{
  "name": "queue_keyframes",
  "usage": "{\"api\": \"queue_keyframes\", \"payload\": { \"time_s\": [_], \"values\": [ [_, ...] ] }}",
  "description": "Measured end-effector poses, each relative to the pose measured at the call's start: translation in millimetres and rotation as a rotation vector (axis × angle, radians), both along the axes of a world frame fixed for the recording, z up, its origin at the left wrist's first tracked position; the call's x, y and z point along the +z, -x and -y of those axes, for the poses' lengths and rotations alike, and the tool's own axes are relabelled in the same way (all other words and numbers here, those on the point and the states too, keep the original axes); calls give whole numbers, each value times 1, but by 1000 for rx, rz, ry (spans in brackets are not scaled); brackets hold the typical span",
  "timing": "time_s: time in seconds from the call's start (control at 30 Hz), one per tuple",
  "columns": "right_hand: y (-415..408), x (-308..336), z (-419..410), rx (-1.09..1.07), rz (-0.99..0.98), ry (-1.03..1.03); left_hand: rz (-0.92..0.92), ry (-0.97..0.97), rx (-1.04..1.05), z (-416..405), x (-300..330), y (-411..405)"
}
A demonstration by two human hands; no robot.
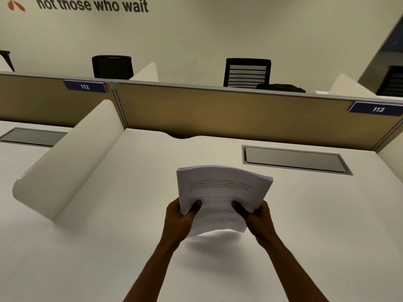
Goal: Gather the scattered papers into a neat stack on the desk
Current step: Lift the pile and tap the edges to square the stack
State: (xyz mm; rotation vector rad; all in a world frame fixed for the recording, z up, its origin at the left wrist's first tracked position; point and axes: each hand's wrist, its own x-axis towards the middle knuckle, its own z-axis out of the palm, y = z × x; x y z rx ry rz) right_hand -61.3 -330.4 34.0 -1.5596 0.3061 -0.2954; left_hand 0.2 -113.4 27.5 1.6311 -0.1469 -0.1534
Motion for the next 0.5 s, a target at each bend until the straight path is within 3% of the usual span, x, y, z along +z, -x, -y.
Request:
{"api": "queue_keyframes", "payload": {
  "time_s": [0.23,0.5],
  "values": [
    [9,-35,-7,3,-154,108,-55,-133,15,-11,-24,2],
    [13,-46,-14,-20,-159,161,-94,-97,22,-11,-38,12]
  ]
}}
